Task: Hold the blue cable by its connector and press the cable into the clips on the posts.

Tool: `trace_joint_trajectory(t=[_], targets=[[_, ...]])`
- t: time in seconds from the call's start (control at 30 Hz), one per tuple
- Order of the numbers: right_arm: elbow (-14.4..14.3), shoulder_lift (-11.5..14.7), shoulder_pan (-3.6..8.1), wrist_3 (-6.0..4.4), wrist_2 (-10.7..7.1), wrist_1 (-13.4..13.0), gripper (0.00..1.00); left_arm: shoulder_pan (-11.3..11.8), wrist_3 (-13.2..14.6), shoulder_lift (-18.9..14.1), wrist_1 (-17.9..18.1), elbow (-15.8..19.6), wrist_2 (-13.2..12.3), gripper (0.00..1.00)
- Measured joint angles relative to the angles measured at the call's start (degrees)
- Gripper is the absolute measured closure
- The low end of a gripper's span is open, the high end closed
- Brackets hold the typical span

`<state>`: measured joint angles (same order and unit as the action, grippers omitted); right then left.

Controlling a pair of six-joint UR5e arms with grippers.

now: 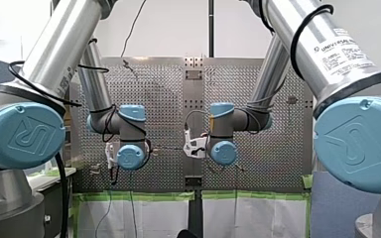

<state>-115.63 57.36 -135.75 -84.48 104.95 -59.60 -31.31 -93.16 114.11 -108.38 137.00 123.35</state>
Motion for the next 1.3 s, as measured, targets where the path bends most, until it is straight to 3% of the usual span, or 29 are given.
trace_joint_trajectory(t=[0.73, 1.0, 1.3], targets=[[0.0, 0.0, 0.00, 0.00, 0.00, 0.0, 1.00, 0.0, 0.0, 0.1, -0.1, 0.0, -0.1, 1.00], [0.1, 0.0, 0.00, 0.00, 0.00, 0.0, 1.00, 0.4, 0.2, 2.5, -1.3, 0.2, -0.4, 1.00], [0.1, 0.0, 0.00, 0.00, 0.00, 0.0, 1.00, 0.4, 0.2, 2.9, -1.3, 0.3, -0.4, 1.00]])
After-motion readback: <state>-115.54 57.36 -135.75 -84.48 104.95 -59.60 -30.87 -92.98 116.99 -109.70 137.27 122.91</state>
